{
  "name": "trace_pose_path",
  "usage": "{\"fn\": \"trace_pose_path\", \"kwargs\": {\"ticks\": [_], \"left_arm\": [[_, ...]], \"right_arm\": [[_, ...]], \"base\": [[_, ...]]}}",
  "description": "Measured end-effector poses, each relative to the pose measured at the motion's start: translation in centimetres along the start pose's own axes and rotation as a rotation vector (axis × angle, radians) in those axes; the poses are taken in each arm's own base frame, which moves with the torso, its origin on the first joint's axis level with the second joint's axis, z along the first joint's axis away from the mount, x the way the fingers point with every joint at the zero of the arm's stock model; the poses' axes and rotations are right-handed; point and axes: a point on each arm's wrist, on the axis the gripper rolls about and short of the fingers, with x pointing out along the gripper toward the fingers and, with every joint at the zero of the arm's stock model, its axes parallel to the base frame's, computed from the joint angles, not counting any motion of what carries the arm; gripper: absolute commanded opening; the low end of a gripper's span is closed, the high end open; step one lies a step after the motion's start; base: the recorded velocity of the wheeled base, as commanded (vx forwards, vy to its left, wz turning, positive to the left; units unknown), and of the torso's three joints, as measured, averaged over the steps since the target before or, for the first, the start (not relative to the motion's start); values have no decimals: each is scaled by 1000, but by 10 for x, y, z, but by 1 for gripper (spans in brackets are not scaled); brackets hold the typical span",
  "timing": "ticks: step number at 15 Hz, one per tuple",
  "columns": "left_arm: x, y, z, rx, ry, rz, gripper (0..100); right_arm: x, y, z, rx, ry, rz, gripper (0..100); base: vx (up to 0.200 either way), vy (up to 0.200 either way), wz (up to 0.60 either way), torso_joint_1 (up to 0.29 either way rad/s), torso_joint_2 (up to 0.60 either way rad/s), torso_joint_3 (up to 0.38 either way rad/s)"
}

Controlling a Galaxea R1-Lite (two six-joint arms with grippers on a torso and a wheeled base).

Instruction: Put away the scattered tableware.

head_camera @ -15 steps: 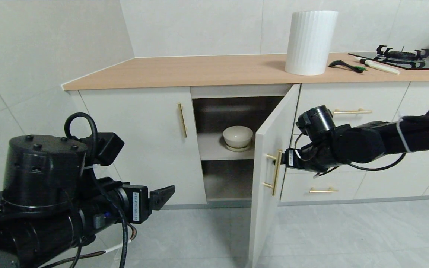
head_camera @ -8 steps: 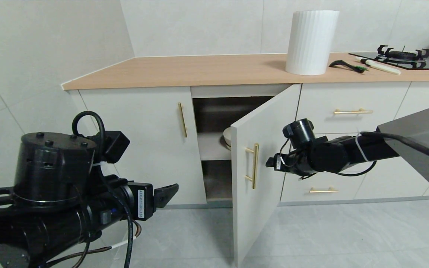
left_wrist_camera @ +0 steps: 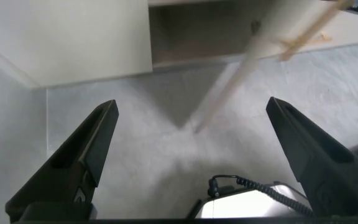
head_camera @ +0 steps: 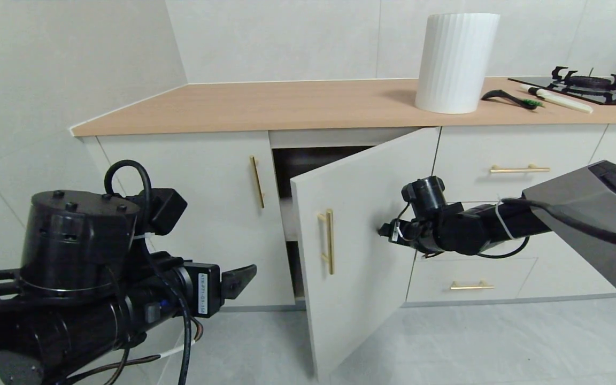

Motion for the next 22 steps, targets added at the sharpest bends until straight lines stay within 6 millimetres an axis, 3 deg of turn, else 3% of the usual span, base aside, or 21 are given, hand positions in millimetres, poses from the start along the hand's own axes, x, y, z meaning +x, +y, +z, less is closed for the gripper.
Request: {"fn": "trace_pose_path", "kwargs": {"ticks": [2,6,16,19,22], "left_arm": [[0,0,0,-1,-1,1,100],[0,0,1,-2,-3,0,100],[0,0,1,-4,-3,2,100],[-1,0,1,-4,-6,2,100],[-10,2,5,-14,-39,-2,100]], "right_arm": [[6,5,-1,46,-26,14,100],[20,15,10,152,-147,-39,100],[38,7,26,212,-232,-110,100],[30,3,29,222,-245,-120,100],[-15,4,37,220,-253,-112,100]], "base": [[200,0,0,2,7,2],[0,0,0,0,0,0],[0,0,0,0,0,0],[0,0,0,0,0,0],[0,0,0,0,0,0]]}}
